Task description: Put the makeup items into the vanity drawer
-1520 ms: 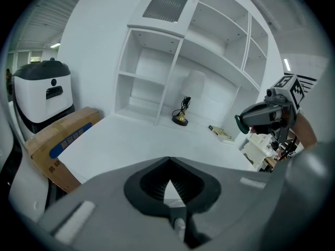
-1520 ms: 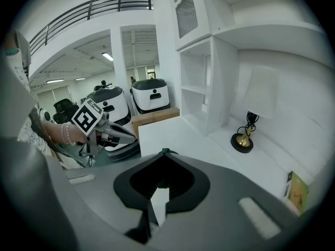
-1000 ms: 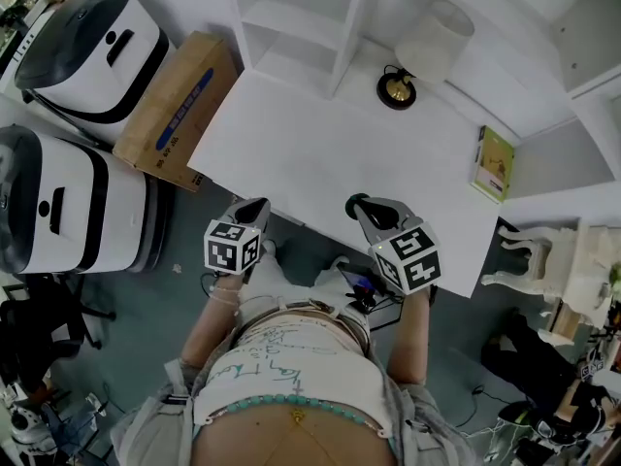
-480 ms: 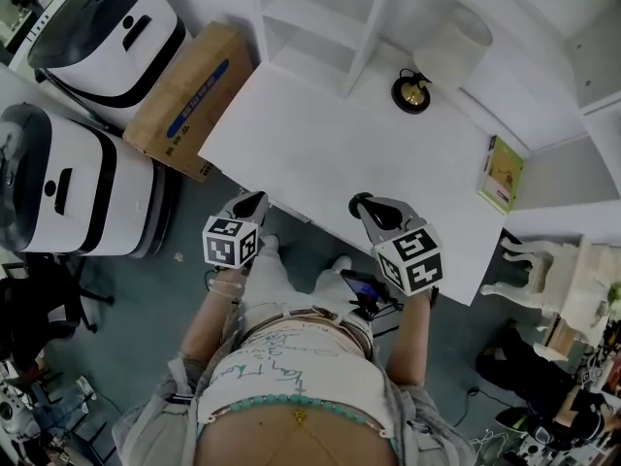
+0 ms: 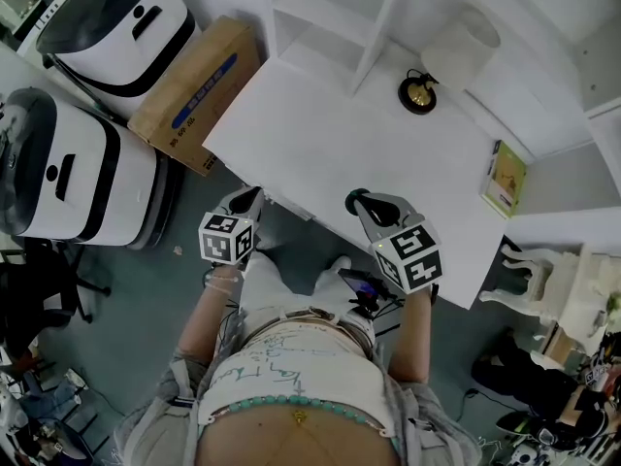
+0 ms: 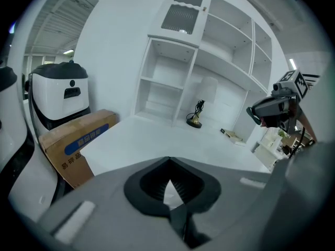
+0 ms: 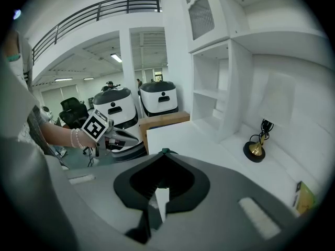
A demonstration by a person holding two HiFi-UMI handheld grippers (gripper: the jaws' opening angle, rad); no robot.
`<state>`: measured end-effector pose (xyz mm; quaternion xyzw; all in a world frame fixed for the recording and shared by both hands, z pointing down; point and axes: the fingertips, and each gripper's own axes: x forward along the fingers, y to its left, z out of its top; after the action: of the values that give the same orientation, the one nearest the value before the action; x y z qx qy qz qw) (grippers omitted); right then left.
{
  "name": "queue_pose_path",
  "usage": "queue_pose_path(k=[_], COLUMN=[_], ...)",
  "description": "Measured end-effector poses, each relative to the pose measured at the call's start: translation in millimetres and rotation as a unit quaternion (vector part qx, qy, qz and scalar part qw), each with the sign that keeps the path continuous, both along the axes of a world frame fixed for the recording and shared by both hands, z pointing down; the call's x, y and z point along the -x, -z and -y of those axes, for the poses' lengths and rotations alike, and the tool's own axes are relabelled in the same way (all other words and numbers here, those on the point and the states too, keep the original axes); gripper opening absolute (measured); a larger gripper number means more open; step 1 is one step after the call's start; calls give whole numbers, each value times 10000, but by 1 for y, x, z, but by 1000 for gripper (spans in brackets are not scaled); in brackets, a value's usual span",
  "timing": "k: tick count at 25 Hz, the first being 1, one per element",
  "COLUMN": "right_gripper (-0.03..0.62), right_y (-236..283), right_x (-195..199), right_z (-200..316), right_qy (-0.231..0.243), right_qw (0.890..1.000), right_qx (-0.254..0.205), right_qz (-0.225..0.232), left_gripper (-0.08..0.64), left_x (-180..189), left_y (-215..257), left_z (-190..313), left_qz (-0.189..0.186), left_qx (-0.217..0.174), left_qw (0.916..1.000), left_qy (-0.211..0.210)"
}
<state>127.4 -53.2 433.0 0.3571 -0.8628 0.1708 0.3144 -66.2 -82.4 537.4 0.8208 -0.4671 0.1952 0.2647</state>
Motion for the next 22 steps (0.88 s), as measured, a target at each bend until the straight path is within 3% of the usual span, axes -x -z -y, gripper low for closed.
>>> queue_pose_path(k=[14,22], right_gripper=[29,29], right_y=[1,-1], right_x=[13,23], right_z=[1,2], right_qy=[-405,-564], right_qw=[9991,9984], right_qx=[-72,-97], right_qz=[-33,-18], left_gripper=[2,2], left_x=[6,16], left_y=[-20,-43], left_z=[0,4], left_qz=[-45,214], left_qx=[175,253], left_qw=[9991,9980], left_qy=[-373,-545])
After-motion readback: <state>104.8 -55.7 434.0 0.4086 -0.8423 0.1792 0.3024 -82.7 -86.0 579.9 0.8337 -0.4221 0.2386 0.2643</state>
